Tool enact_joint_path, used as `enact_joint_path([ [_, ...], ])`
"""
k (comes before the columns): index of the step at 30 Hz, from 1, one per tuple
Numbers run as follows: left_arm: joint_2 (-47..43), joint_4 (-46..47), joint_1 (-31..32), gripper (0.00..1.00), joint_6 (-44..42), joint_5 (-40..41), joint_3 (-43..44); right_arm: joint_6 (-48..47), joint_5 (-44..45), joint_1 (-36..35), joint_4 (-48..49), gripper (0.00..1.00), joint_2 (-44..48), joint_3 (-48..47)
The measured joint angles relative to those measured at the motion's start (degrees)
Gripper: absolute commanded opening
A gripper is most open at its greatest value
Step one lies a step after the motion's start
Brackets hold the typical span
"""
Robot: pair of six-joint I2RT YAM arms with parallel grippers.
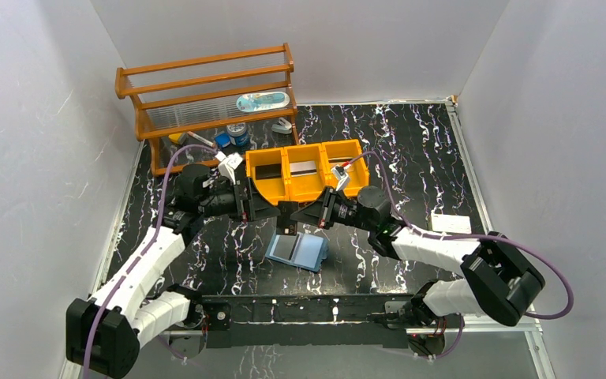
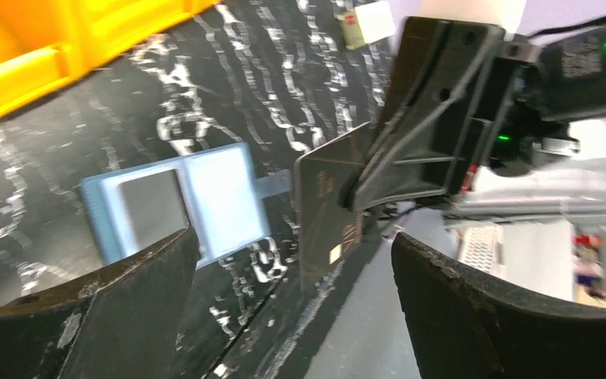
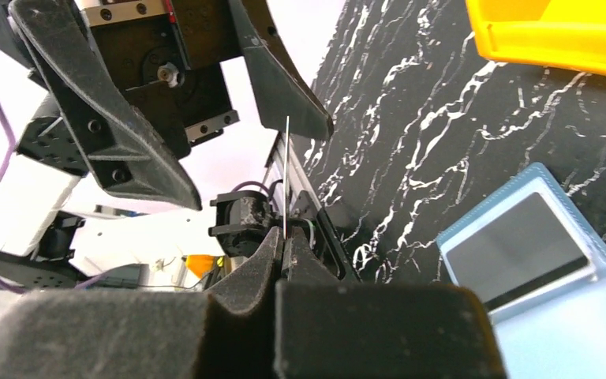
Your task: Take the credit cards out of the card holder
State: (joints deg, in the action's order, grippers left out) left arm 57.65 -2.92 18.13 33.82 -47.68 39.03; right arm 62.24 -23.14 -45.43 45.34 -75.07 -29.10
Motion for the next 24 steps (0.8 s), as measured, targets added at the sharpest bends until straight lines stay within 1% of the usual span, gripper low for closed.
enact_joint_path([
  [4, -2.01, -8.92, 0.0, 0.96, -5.46, 10.47, 2.27, -2.1, 2.29, 0.0, -4.79, 0.0, 1.9, -0.17],
  [7, -3.41, -14.56, 0.0, 0.98, -8.52, 19.78, 3.98, -4.2, 3.93, 0.0, -10.38, 0.0, 2.03, -1.81],
  [8, -4.13, -16.24, 0.0, 0.98, -9.38, 23.98, 4.68, -5.18, 4.48, 0.0, -12.63, 0.0, 2.03, -2.78],
  [12, -6.86, -19.71, 0.0, 0.98, -11.61, 39.1, 6.67, -9.79, 7.5, 0.0, -21.68, 0.0, 1.51, -8.15],
  [15, -7.82, -20.46, 0.0, 0.98, -12.24, 48.04, 6.88, -13.11, 9.62, 0.0, -27.26, 0.0, 0.04, -12.85],
  [17, -7.89, -20.7, -0.02, 0.98, -12.22, 52.54, 6.36, -15.17, 10.84, 0.0, -30.86, 0.0, -1.62, -16.55],
  [20, -7.93, -21.92, -0.02, 0.98, -12.22, 57.11, 5.57, -17.11, 12.48, -0.07, -36.04, 0.0, -4.28, -21.88],
  [24, -8.66, -22.6, -0.02, 0.98, -12.22, 60.92, 5.55, -18.21, 15.1, -0.55, -42.05, 0.0, -7.87, -28.02],
])
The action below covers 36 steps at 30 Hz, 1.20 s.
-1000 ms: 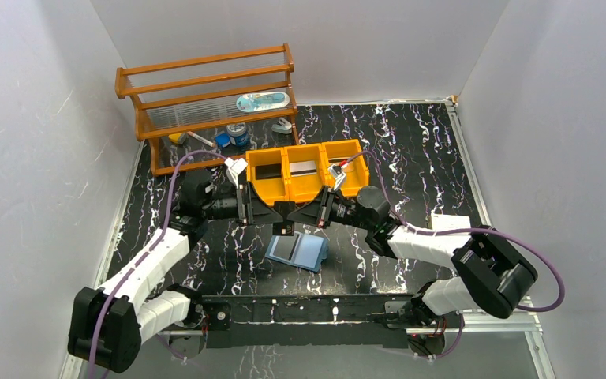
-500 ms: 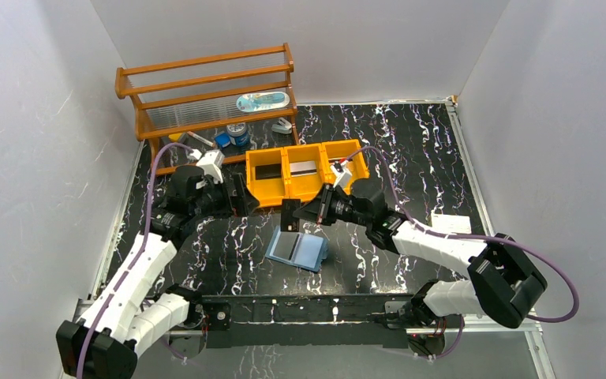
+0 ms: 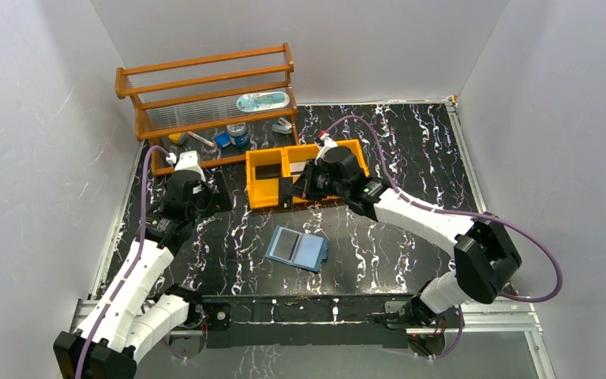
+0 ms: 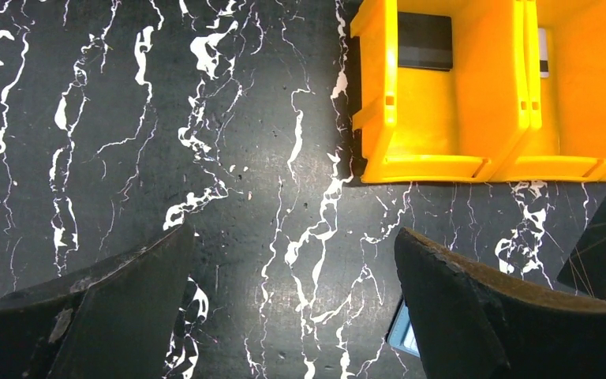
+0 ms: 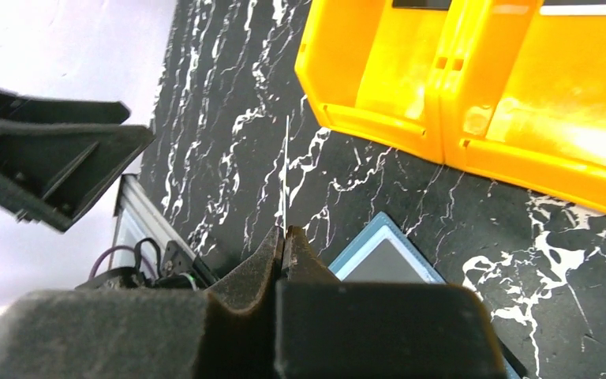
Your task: Take the credit cards out of the card holder
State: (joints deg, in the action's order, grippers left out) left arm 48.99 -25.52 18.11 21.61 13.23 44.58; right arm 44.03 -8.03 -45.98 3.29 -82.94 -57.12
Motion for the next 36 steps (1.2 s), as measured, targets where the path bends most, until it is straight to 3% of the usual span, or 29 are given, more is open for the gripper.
enact_joint_path([
  [10, -0.33, -0.02, 0.0, 0.98, -0.04, 1.46, -0.2, -0.94, 10.12, -3.37, -11.21, 0.0, -9.03, -16.96],
  [22, -0.79, -0.42, 0.0, 0.98, -0.11, 6.88, -0.24, -0.98, 30.03, -11.23, -13.33, 0.0, -24.02, -31.52],
  [23, -0.81, -0.5, 0.0, 0.98, -0.09, 7.3, -0.24, -7.78, 32.06, -12.22, -12.9, 0.0, -25.46, -31.69],
  [24, -0.81, -0.55, 0.0, 0.98, -0.07, 7.56, -0.24, -17.55, 34.23, -13.16, -12.31, 0.1, -26.86, -31.74],
  [25, -0.83, -0.57, 0.0, 0.98, -0.02, 7.8, -0.24, -24.92, 35.93, -13.75, -11.89, 0.0, -28.0, -31.76],
  [28, -0.85, -0.74, 0.0, 0.98, 0.0, 8.41, -0.24, -43.45, 39.01, -15.47, -11.61, 0.0, -31.19, -31.82],
  [31, -0.85, -0.74, 0.02, 0.98, 0.02, 8.68, -0.24, -52.13, 39.39, -15.78, -11.69, 0.0, -32.24, -31.82],
  [36, -0.85, -1.03, 0.02, 0.98, 0.15, 9.46, -0.24, -56.17, 38.53, -14.86, -8.24, 0.0, -31.85, -31.82],
])
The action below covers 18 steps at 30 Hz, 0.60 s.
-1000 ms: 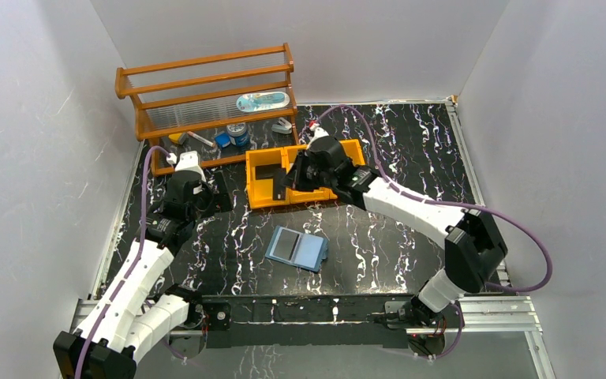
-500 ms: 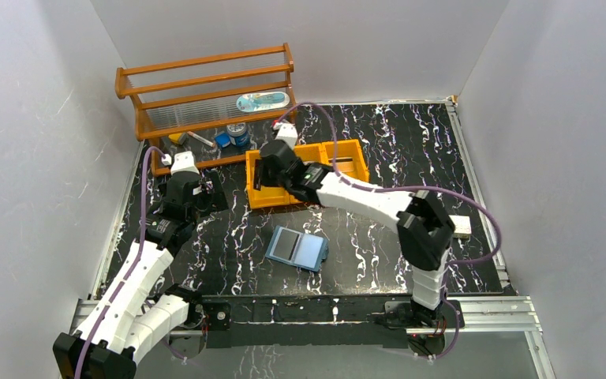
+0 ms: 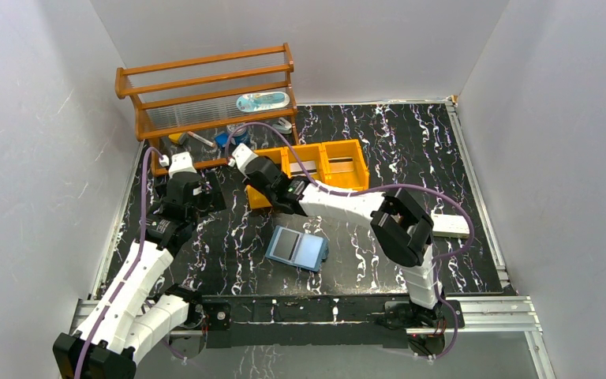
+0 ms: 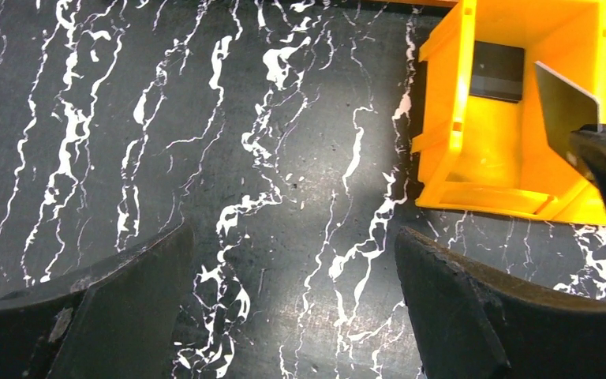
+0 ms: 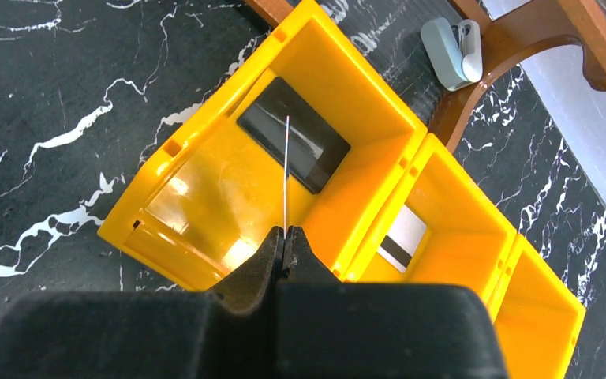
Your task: Take the credit cards out of the card holder
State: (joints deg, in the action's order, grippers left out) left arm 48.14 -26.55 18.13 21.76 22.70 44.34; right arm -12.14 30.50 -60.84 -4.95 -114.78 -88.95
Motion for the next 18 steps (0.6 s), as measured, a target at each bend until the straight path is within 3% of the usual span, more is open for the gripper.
enact_joint_path([
  [12, -0.87, -5.86, -0.02, 0.98, 5.7, 13.62, 0.39, -6.03, -5.4, 3.87, 3.72, 0.0, -0.5, -0.66],
  [18, -1.84, -8.7, -0.02, 0.98, 8.81, 19.5, 1.46, -12.22, -6.64, 4.2, 5.55, 0.0, -5.97, -5.25],
])
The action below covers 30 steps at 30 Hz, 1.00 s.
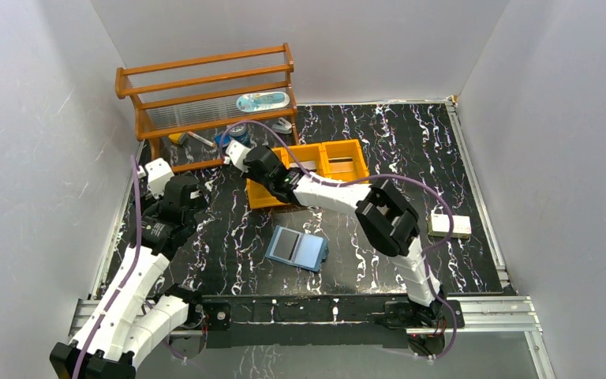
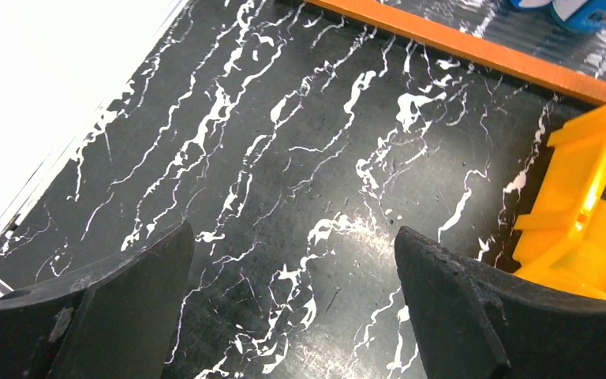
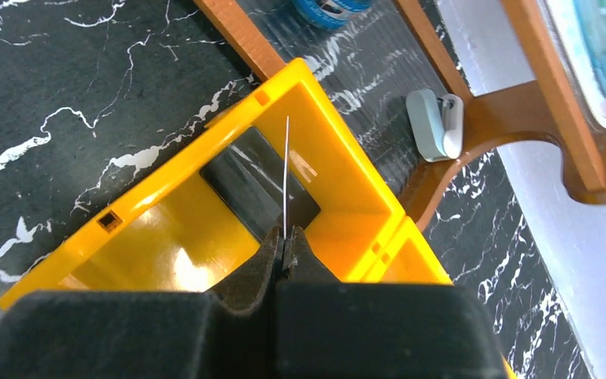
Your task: Take the credit cards out of the card holder
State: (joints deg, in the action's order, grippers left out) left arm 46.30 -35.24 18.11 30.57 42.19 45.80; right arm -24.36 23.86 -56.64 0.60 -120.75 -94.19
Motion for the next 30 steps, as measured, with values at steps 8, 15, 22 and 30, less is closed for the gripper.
enact_joint_path([
  [8, -0.9, -1.38, 0.0, 0.98, 1.66, 3.1, 0.55, -6.93, 0.39, 0.48, -0.28, 0.0, -6.4, -3.54],
  [15, -0.9, -1.73, 0.0, 0.98, 1.66, 3.52, 0.55, -10.91, 0.42, 1.25, -0.52, 0.0, -7.28, -4.11],
  [22, -0.96, -3.39, 0.02, 0.98, 2.91, 5.18, 1.92, -12.0, -0.11, 1.9, -0.61, 0.02, -10.03, -7.39],
  [30, -2.25, -5.84, 0.0, 0.98, 5.46, 8.22, 3.02, -13.18, -0.2, 1.95, -1.4, 0.19, -13.05, -8.48],
])
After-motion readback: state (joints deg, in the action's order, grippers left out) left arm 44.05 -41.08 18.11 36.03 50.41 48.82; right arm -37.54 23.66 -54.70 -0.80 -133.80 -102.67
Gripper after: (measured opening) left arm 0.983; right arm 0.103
